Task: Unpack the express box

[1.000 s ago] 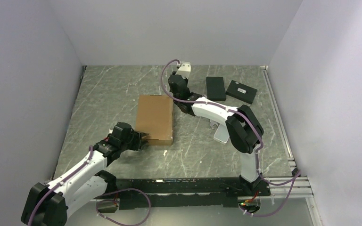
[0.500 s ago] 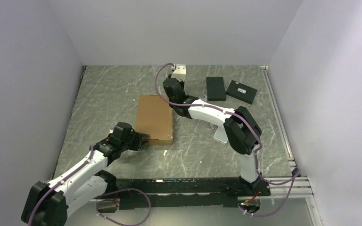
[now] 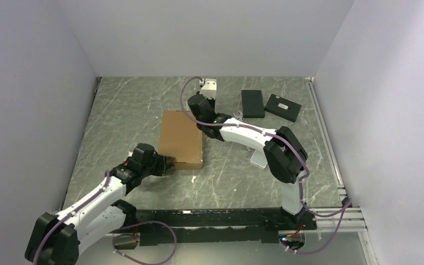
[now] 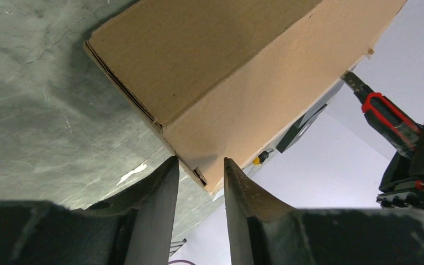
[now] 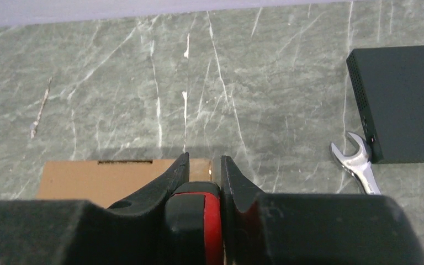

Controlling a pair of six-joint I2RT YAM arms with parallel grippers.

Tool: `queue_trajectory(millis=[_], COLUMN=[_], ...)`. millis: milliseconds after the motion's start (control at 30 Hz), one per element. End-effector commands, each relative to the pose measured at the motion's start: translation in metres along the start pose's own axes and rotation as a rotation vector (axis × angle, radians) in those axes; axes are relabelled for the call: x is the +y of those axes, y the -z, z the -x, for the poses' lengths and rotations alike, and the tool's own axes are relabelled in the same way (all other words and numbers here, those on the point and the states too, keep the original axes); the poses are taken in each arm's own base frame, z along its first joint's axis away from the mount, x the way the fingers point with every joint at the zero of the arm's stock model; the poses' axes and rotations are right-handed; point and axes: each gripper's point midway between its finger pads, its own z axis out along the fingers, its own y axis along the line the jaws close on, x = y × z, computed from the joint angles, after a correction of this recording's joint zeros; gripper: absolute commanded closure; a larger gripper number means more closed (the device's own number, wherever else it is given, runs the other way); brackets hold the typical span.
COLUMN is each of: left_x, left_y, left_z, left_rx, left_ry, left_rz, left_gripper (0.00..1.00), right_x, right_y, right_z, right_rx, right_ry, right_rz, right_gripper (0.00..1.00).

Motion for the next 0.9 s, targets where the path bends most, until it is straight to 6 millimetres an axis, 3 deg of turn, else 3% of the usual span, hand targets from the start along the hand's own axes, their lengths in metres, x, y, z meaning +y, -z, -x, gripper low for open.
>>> queue_trajectory(millis=[0,533,767,867], left_x=[-0.028,-0.04,-0.025,-0.015], left_y=[0.003,-0.006,0.001,0.007], left_z=[-0.004,-0.018,-0.018,-0.019], left_rx=[0.017,0.081,0.087,0.098], left_ry=[0.019,-0.023,-0.155,-0.248], left_rz=[-0.112,-0.157,-0.152,-0.146], left_gripper=[0.61,0.58,0.26,0.17], right_x=[0.012,0.009,-0.009,-0.014], right_y=[0.024,0.03,0.02,0.016], right_z=[0.018,0.008,0.013,0.015], right_rx=[0.021,0.12,0.133,0.142], right_ry=[-0.043,-0.007,0.003,0.001], right_rz=[0.046,0.04,0.002,0.001], right_gripper=[1.0,1.0,1.0,1.0])
